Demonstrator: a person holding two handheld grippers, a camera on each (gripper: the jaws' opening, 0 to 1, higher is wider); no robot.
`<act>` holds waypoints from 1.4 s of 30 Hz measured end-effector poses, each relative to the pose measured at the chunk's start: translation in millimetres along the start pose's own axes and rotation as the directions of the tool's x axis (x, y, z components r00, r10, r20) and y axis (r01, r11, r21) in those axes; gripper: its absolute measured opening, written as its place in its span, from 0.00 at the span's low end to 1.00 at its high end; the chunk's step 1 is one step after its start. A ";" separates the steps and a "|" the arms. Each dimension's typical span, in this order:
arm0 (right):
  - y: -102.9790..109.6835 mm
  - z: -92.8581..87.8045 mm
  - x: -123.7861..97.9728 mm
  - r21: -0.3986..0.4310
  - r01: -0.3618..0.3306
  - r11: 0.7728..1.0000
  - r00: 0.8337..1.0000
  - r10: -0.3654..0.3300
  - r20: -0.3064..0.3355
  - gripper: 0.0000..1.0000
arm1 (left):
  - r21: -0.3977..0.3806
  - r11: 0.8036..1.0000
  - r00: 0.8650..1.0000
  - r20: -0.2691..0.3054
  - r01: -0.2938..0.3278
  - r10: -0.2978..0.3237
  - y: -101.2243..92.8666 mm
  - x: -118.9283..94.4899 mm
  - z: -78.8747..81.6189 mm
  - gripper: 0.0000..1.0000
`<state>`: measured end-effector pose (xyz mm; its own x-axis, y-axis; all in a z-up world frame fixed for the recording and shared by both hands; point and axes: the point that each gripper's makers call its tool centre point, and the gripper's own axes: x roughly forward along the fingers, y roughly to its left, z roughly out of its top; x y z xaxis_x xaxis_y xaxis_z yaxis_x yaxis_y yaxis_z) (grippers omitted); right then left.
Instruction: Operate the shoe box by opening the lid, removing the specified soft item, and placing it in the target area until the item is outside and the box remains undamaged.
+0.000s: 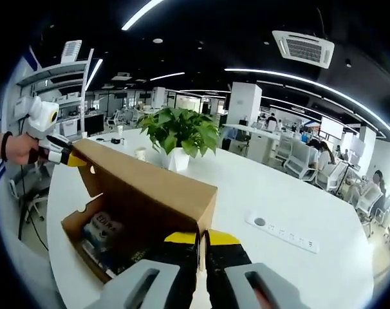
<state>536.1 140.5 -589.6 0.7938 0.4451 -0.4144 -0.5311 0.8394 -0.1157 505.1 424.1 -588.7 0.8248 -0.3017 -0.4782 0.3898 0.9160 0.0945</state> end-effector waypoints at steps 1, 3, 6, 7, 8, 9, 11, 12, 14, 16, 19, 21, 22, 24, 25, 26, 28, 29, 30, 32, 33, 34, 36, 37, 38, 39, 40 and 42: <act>-0.3 1.1 1.1 -0.010 -0.001 1.000 1.000 0.001 -0.001 0.00 | -0.002 1.000 1.000 0.001 0.001 -0.001 1.3 1.2 0.8 0.09; -2.1 2.8 3.5 -0.013 -0.001 1.000 1.000 0.001 -0.002 0.00 | -0.010 1.000 1.000 0.003 0.002 -0.002 2.9 2.5 1.8 0.09; -4.9 5.4 7.7 -0.012 0.002 1.000 1.000 -0.002 -0.001 0.00 | -0.016 1.000 1.000 0.008 0.006 -0.005 4.6 4.5 3.5 0.08; -5.8 6.2 9.2 -0.012 0.004 1.000 1.000 -0.004 -0.002 0.00 | -0.016 1.000 1.000 0.009 0.006 -0.006 5.1 5.0 4.0 0.08; -6.4 7.0 10.2 -0.013 0.005 1.000 1.000 -0.005 -0.002 0.00 | -0.017 1.000 1.000 0.011 0.007 -0.007 6.0 6.0 4.7 0.08; -6.4 8.1 10.9 -0.015 0.007 1.000 1.000 -0.007 -0.003 0.00 | -0.017 1.000 1.000 0.013 0.008 -0.007 6.6 6.6 5.2 0.08; -7.6 9.0 12.5 -0.018 0.008 1.000 1.000 -0.008 -0.003 0.00 | -0.022 1.000 1.000 0.015 0.009 -0.009 8.2 8.3 6.3 0.08; -8.7 9.7 13.8 -0.022 0.006 1.000 1.000 -0.006 -0.002 0.00 | -0.023 1.000 1.000 0.015 0.009 -0.009 8.6 8.8 6.4 0.08; -10.3 10.6 16.2 -0.024 0.004 1.000 1.000 -0.004 0.000 0.00 | -0.023 1.000 1.000 0.017 0.011 -0.010 9.9 10.4 7.2 0.07; -11.8 12.3 19.8 -0.035 0.007 0.999 1.000 -0.007 0.000 0.00 | -0.025 1.000 1.000 0.018 0.014 -0.014 10.9 11.6 7.9 0.07; -13.1 13.5 23.5 -0.037 0.014 0.999 1.000 -0.014 0.003 0.00 | -0.025 1.000 1.000 0.021 0.016 -0.016 12.0 13.6 8.6 0.07; -13.5 10.3 27.5 -0.041 0.015 0.999 1.000 -0.015 -0.010 0.00 | -0.026 1.000 1.000 0.021 0.018 -0.017 13.3 15.4 9.5 0.07; -13.4 8.4 29.1 -0.040 0.014 0.999 1.000 -0.014 -0.016 0.00 | -0.025 0.999 1.000 0.021 0.019 -0.019 14.3 16.7 9.9 0.07; -13.4 3.0 33.2 -0.041 0.014 0.999 0.999 -0.015 -0.033 0.02 | -0.024 0.999 1.000 0.021 0.023 -0.022 16.0 19.0 10.4 0.07; -14.1 0.9 34.8 -0.044 0.017 0.999 0.999 -0.019 -0.039 0.02 | -0.023 0.999 1.000 0.021 0.024 -0.023 16.5 19.7 10.7 0.07; -14.2 -0.9 36.9 -0.043 0.015 0.999 0.999 -0.017 -0.044 0.02 | -0.021 0.999 0.999 0.021 0.025 -0.024 17.2 20.9 10.9 0.07; -13.3 -2.9 39.6 -0.037 0.011 0.999 0.999 -0.012 -0.049 0.01 | -0.022 0.999 0.999 0.020 0.026 -0.025 19.1 23.3 11.6 0.07; -13.7 -4.0 41.2 -0.039 0.011 0.999 0.998 -0.013 -0.053 0.01 | -0.023 0.999 0.999 0.020 0.026 -0.025 19.7 24.3 11.9 0.07; -13.7 -5.9 43.3 -0.041 0.010 0.999 0.998 -0.012 -0.061 0.01 | -0.024 0.999 0.999 0.020 0.026 -0.025 20.5 25.4 12.1 0.07; -14.8 -8.5 45.3 -0.040 0.014 0.999 0.997 -0.017 -0.075 0.02 | -0.029 0.999 0.999 0.020 0.028 -0.027 22.8 28.2 12.5 0.07; -17.6 -9.4 46.1 -0.039 0.029 0.999 0.996 -0.032 -0.080 0.03 | -0.031 0.999 0.999 0.020 0.029 -0.028 23.8 29.6 12.8 0.07; -19.0 -9.8 46.9 -0.034 0.034 0.999 0.996 -0.037 -0.080 0.03 | -0.031 0.999 0.999 0.020 0.029 -0.029 24.6 30.6 12.9 0.07; -19.6 -13.1 50.7 -0.015 0.028 1.000 0.996 -0.029 -0.089 0.03 | -0.030 0.999 0.999 0.019 0.030 -0.029 26.7 33.7 13.1 0.07; -19.9 -16.4 52.9 -0.015 0.027 1.000 0.995 -0.028 -0.099 0.03 | -0.031 0.999 0.999 0.019 0.031 -0.030 28.0 35.2 13.2 0.07; -19.9 -18.0 54.2 -0.014 0.026 1.000 0.994 -0.027 -0.103 0.03 | -0.032 0.999 0.999 0.019 0.031 -0.031 28.6 35.9 13.3 0.07; -17.6 -19.7 54.3 -0.009 0.020 1.000 0.994 -0.021 -0.108 0.03 | -0.034 0.999 0.999 0.018 0.032 -0.031 29.2 36.8 13.4 0.07; -16.8 -20.8 55.2 -0.010 0.018 1.000 0.994 -0.019 -0.112 0.03 | -0.034 0.999 0.999 0.018 0.032 -0.031 29.4 37.8 13.7 0.07; -17.9 -24.3 60.1 -0.014 0.013 1.000 0.993 -0.015 -0.121 0.02 | -0.034 0.999 0.999 0.016 0.032 -0.031 29.9 39.0 14.1 0.07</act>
<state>586.0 144.7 -634.4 0.7600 0.3919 -0.5184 -0.5247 0.8407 -0.1337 554.7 436.0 -592.2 0.8188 -0.3344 -0.4667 0.4017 0.9144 0.0496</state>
